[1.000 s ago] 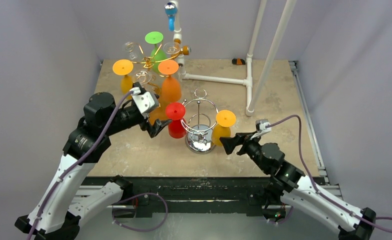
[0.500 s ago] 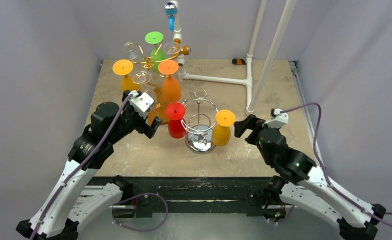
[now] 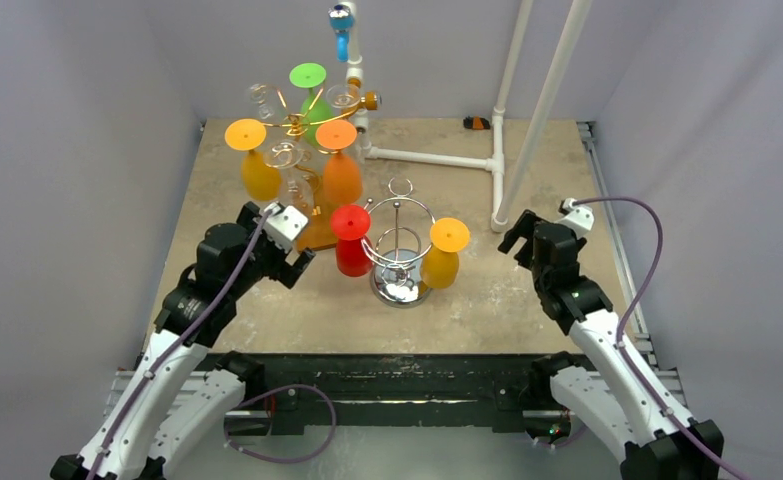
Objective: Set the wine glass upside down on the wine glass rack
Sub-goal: Reset both arms
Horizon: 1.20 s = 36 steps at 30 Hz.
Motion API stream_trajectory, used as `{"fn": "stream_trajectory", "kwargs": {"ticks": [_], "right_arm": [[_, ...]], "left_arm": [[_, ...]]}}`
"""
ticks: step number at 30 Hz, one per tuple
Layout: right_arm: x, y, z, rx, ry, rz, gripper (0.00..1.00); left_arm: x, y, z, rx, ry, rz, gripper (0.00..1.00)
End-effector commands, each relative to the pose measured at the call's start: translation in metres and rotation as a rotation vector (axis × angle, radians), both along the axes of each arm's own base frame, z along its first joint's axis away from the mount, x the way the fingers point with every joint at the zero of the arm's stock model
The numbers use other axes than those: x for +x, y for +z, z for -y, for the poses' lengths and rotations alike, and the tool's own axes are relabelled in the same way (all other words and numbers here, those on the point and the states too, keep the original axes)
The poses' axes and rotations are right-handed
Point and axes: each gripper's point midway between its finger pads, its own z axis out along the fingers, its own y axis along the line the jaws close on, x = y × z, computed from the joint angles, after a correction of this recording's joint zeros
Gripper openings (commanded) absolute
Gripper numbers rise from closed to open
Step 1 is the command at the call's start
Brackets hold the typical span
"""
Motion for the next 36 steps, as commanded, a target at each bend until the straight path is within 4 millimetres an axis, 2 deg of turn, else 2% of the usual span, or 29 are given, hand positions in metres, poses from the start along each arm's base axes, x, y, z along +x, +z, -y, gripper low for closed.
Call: {"fn": "stream_trajectory", "kwargs": {"ticks": [1, 7, 13, 16, 20, 26, 29, 32, 36], "right_arm": [[0.021, 0.003, -0.002, 0.010, 0.044, 0.035, 0.88], [0.033, -0.009, 0.021, 0.010, -0.042, 0.035, 0.77], [0.040, -0.012, 0.042, -0.013, -0.124, 0.054, 0.72], [0.042, -0.019, 0.054, -0.024, -0.190, 0.069, 0.68], [0.047, -0.015, 0.067, -0.027, -0.258, 0.166, 0.66], [0.059, -0.014, 0.076, -0.076, -0.289, 0.192, 0.72], [0.064, -0.012, 0.081, -0.106, -0.299, 0.196, 0.75], [0.066, -0.006, 0.082, -0.127, -0.286, 0.246, 0.83], [0.068, -0.008, 0.080, -0.142, -0.258, 0.293, 0.95]], "left_arm": [[0.014, -0.003, -0.016, 0.046, 0.008, 0.052, 1.00], [0.022, -0.024, -0.053, 0.042, 0.041, -0.002, 0.95], [0.029, -0.050, -0.101, -0.032, 0.126, -0.066, 0.92], [0.033, -0.064, -0.114, -0.071, 0.168, -0.085, 0.91], [0.044, -0.078, -0.126, -0.142, 0.266, -0.050, 0.91], [0.063, -0.109, -0.141, -0.291, 0.428, -0.074, 0.90], [0.073, -0.112, -0.144, -0.348, 0.457, -0.038, 0.90], [0.082, -0.114, -0.147, -0.404, 0.489, 0.016, 0.90], [0.091, -0.129, -0.145, -0.486, 0.505, 0.011, 0.90]]}}
